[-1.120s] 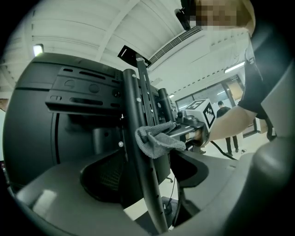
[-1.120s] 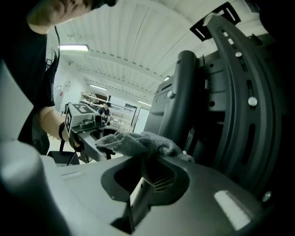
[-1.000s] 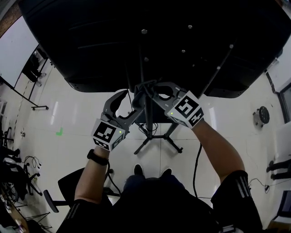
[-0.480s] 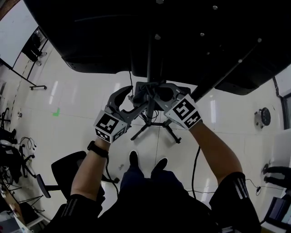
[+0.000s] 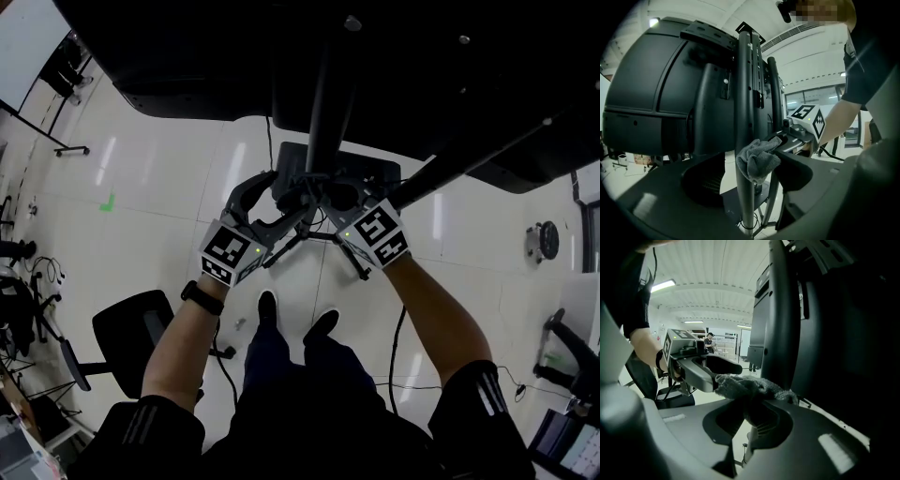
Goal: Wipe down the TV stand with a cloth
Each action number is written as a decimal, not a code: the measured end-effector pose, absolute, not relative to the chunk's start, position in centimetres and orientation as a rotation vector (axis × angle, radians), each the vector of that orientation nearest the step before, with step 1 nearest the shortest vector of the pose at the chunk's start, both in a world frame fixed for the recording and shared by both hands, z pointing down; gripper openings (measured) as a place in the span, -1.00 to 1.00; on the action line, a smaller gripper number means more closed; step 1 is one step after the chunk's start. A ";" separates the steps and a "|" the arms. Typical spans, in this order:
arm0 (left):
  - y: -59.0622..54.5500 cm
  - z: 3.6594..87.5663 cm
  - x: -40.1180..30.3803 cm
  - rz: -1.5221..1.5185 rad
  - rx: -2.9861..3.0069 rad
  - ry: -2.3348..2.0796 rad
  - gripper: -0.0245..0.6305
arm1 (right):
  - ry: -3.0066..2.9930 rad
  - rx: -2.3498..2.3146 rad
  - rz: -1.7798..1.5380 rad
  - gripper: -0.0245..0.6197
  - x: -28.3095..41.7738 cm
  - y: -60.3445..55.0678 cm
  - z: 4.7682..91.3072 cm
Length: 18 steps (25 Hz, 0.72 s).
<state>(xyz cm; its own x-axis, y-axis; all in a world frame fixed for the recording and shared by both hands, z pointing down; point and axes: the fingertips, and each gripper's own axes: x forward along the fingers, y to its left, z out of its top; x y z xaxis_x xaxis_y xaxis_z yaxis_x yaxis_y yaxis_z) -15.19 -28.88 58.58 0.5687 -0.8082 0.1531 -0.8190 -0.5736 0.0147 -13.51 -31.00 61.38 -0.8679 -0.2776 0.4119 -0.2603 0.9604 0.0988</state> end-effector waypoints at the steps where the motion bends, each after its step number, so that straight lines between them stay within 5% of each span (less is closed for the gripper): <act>1: -28.9 59.5 -15.2 0.206 2.700 -1.399 0.14 | -2.672 0.388 -0.031 -0.82 -13.4 -31.1 62.4; 18: -29.0 77.4 -15.0 0.323 2.526 -1.324 0.14 | -2.557 0.397 0.150 -0.81 -13.1 -31.1 79.3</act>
<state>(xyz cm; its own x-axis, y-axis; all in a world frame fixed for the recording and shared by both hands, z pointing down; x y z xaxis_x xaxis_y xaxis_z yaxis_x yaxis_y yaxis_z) -15.01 -29.02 77.45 0.5574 -0.7667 0.3184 -0.8272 -0.5457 0.1341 -13.14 -31.06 79.31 -0.8096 -0.2495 0.5314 -0.3100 0.9504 -0.0262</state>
